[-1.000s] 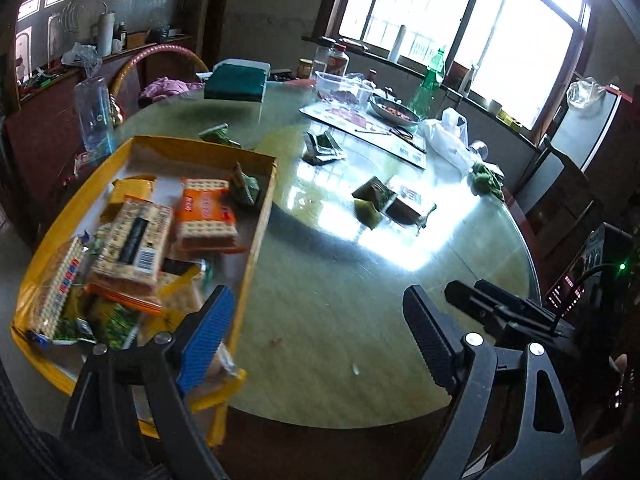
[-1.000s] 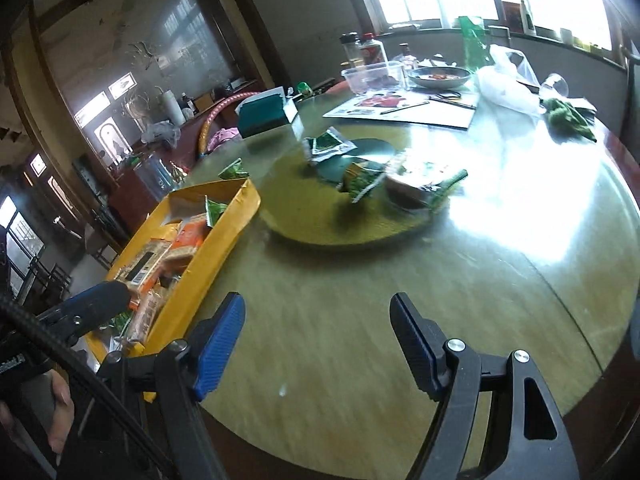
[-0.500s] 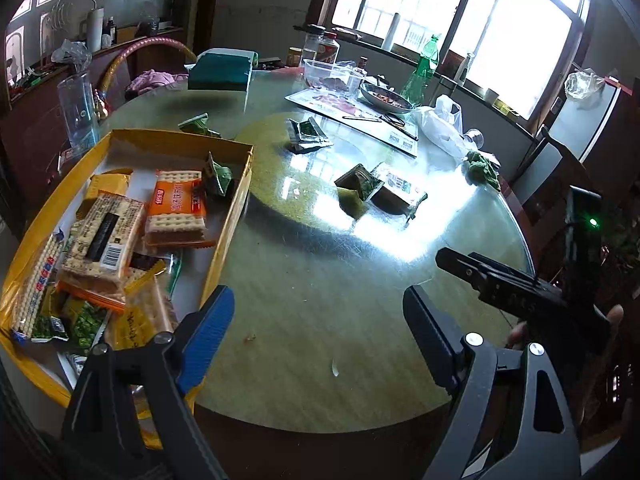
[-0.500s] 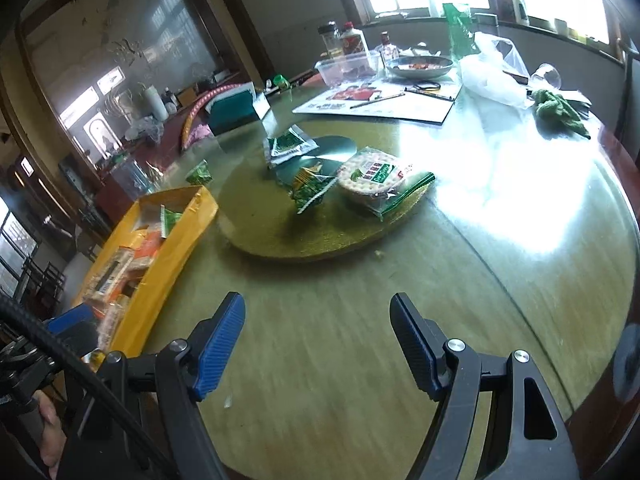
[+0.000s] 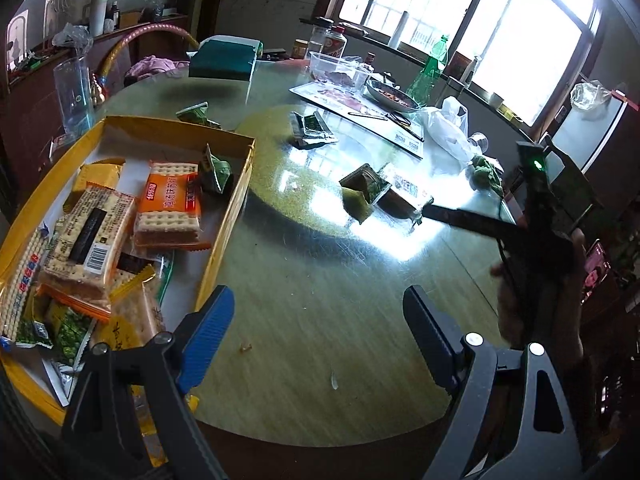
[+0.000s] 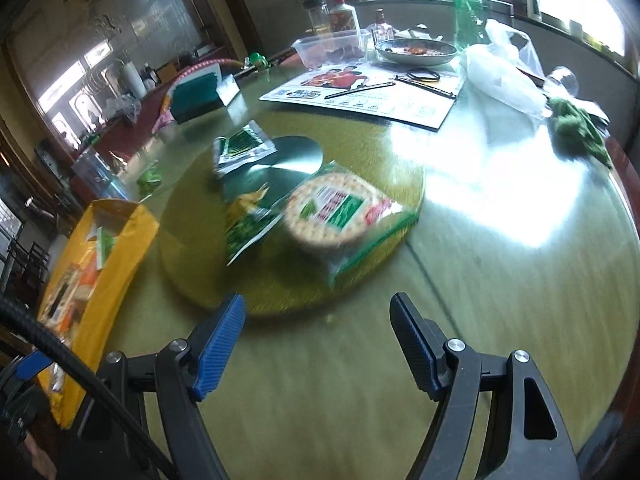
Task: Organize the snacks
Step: 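Grasp the round Xiang Cong cracker pack with the right tool and lift it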
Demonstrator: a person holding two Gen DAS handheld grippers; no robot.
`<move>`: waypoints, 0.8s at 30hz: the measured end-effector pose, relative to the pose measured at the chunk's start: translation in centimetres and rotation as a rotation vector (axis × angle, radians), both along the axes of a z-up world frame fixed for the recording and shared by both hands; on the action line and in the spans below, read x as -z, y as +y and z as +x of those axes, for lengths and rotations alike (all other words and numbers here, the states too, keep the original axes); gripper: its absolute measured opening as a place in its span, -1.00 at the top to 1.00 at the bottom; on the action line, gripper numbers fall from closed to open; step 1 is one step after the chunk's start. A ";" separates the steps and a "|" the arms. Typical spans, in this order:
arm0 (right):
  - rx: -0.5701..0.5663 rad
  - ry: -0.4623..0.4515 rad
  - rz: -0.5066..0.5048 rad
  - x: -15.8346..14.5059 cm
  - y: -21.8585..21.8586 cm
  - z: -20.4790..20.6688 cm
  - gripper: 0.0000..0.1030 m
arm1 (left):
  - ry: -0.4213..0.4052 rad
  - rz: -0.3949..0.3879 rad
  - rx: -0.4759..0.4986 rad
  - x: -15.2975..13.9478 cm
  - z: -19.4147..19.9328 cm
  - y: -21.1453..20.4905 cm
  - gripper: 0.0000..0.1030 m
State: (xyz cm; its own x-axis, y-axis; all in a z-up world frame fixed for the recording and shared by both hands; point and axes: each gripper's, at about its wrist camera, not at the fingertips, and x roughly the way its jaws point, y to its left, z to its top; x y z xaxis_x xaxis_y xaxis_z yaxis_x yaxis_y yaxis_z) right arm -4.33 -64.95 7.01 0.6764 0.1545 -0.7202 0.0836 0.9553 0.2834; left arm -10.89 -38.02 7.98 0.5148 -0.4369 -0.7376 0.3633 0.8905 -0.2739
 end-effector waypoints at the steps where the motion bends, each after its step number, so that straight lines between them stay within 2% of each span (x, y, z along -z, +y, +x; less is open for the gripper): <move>1: 0.004 -0.002 -0.023 -0.1 -0.4 0.9 -0.45 | 0.001 0.000 -0.002 0.0 0.0 0.0 -0.68; 4: 0.022 0.001 -0.059 -0.4 -1.5 3.3 -0.45 | 0.007 -0.008 -0.001 0.0 0.2 0.1 -0.68; 10: -0.032 0.063 -0.047 1.4 -2.3 7.2 -0.46 | 0.013 -0.014 0.004 0.1 0.5 0.2 -0.68; 13: -0.085 0.052 -0.007 1.9 -2.2 6.8 -0.49 | 0.020 -0.018 0.000 0.3 0.9 0.2 -0.68; 18: -0.143 0.046 -0.052 1.8 -0.4 5.4 -0.55 | 0.029 -0.020 0.004 0.5 1.3 0.1 -0.68; 23: -0.139 0.065 -0.185 1.8 2.0 5.9 -0.58 | 0.030 -0.014 -0.001 0.3 1.2 0.0 -0.68; 24: -0.130 0.065 -0.186 1.8 2.0 6.0 -0.58 | 0.028 -0.012 -0.002 0.3 1.2 0.0 -0.68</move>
State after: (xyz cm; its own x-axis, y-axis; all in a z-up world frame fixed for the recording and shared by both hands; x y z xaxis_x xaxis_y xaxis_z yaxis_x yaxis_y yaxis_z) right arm 1.67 -62.92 5.20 0.6105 0.0975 -0.7860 -0.0307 0.9946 0.0995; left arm -9.74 -38.04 7.70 0.4951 -0.4448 -0.7463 0.3533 0.8879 -0.2948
